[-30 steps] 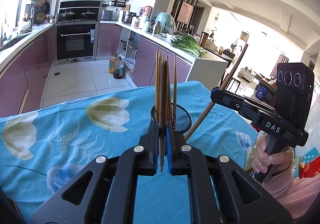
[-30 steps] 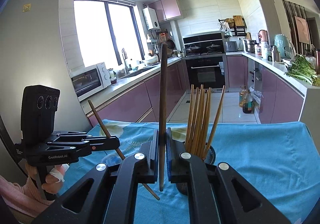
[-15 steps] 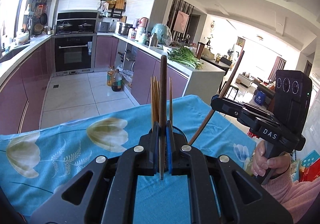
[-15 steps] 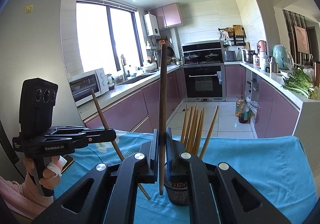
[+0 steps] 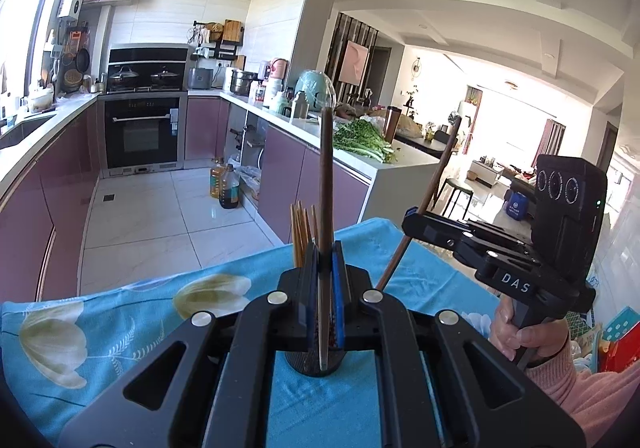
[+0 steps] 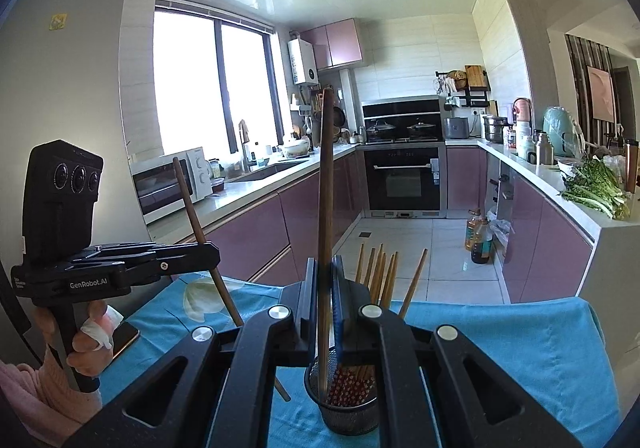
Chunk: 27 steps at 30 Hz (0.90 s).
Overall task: Organize utensils
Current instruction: 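Carry both upright chopsticks over the mesh cup with both tools, then lower the chopstick into the mesh cup and open the left tool while the right tool releases its chopstick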
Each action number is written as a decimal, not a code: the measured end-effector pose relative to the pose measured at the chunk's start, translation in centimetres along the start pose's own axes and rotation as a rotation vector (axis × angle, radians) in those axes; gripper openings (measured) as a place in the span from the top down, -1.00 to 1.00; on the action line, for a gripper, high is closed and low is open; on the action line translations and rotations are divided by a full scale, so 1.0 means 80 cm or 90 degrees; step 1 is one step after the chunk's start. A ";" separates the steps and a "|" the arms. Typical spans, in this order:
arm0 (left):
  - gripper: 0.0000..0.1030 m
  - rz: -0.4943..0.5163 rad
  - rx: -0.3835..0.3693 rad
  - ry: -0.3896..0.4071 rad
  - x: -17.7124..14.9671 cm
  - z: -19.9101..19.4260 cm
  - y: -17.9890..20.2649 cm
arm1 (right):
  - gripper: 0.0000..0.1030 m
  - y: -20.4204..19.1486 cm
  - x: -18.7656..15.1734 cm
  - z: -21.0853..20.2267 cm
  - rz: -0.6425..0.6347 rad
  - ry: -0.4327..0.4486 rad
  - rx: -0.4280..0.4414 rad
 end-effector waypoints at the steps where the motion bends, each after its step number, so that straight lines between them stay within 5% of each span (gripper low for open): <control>1: 0.86 0.001 0.001 0.004 0.003 0.000 0.000 | 0.89 0.001 0.001 0.001 0.000 0.001 -0.001; 13: 0.86 0.022 0.008 0.034 0.037 0.003 0.021 | 0.89 0.008 -0.007 0.016 0.008 -0.011 -0.014; 27: 0.86 0.034 0.011 -0.027 0.009 0.039 0.027 | 0.89 0.024 -0.021 0.036 0.027 -0.042 -0.032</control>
Point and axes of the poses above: each gripper's, at about its wrist camera, not at the fingertips, and z roughly the way its jaws point, y to its right, x to its top, the point moved 9 cm from there along z, roughly the way its jaws point, and after that the axes turned 14 degrees about z, right-handed, at the moved point
